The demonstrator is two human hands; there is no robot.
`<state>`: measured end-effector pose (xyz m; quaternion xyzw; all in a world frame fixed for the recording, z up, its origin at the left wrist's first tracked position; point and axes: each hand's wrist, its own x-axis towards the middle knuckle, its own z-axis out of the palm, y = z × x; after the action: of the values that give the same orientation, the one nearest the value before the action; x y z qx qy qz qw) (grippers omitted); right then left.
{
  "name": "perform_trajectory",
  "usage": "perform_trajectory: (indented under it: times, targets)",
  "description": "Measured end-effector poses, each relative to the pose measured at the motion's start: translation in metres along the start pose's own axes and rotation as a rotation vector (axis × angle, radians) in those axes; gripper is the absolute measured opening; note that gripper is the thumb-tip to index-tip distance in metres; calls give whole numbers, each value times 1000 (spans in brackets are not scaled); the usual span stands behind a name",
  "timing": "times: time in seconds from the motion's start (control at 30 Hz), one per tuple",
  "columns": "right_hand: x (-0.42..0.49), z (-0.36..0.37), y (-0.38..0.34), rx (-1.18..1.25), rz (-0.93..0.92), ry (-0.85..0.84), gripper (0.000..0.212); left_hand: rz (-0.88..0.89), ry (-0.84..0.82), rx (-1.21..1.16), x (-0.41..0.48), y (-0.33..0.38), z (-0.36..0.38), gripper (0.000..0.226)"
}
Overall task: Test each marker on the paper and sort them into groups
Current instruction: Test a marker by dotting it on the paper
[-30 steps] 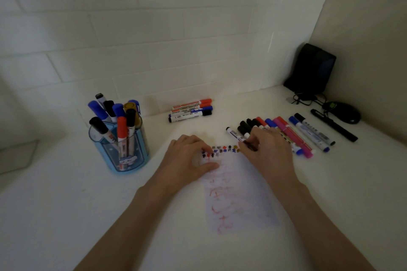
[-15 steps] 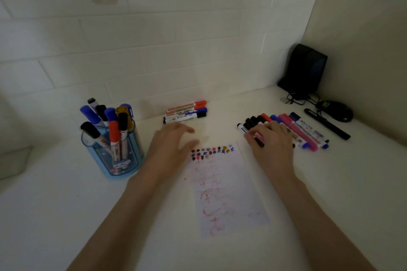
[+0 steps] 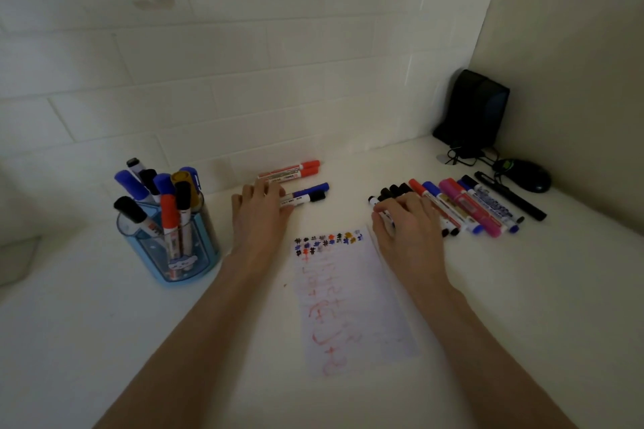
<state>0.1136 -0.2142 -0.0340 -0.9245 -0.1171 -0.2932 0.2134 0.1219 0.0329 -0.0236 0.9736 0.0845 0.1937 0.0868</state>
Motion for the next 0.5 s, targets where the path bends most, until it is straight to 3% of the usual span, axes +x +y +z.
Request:
perform_trajectory:
  times: [0.17,0.37,0.43,0.5]
  targets:
    - [-2,0,-7,63,-68,13,21,92,20,13,-5,1,-4,22]
    - [-5,0,-19,105,-159,16,22,113,-68,59,-13,-4,-7,37]
    - [-5,-2,-21,117,-213,24,31,125,-29,-30,-16,1,-15,34]
    - [-5,-3,-25,117,-291,-3,44,135,-68,-291,-23,10,-25,29]
